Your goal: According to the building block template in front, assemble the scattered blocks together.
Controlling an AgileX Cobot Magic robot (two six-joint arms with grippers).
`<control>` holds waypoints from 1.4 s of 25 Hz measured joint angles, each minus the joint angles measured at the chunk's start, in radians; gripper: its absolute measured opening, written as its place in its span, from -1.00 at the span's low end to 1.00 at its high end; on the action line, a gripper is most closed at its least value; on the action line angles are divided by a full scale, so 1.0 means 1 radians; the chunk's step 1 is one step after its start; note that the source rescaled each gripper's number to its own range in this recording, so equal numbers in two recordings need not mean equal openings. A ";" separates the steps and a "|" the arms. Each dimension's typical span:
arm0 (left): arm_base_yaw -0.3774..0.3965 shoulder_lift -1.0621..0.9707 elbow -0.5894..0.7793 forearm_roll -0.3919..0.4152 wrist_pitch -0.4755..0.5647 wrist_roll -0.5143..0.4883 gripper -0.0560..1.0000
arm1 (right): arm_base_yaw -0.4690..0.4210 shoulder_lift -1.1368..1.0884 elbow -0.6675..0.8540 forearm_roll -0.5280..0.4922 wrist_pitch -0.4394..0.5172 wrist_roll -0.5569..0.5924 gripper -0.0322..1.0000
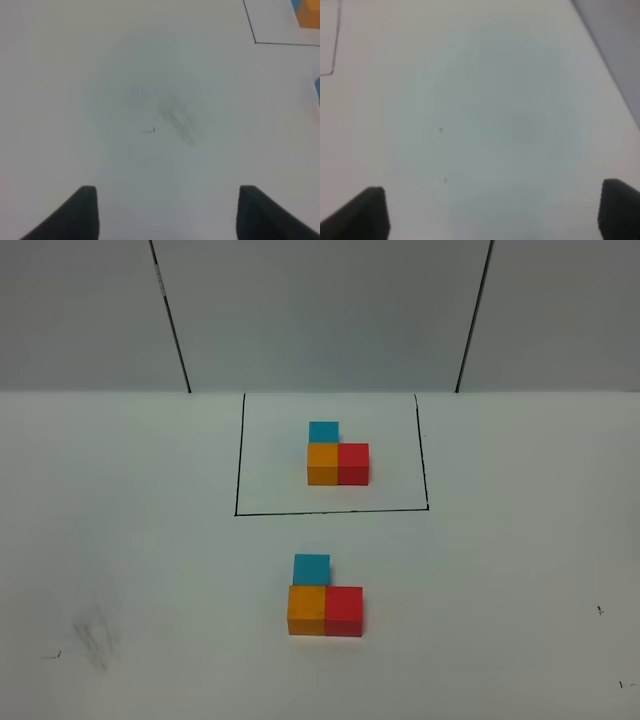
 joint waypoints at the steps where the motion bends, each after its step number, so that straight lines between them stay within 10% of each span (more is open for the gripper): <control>1: 0.000 0.000 0.000 0.000 0.000 0.000 -0.30 | 0.000 -0.027 0.039 0.031 -0.036 -0.024 0.56; 20: 0.000 0.000 0.000 0.000 0.000 0.000 -0.30 | -0.005 -0.159 0.209 0.163 -0.114 -0.157 0.50; 35: 0.000 0.000 0.000 0.000 0.000 0.000 -0.30 | -0.298 -0.200 0.209 0.194 -0.114 -0.157 0.50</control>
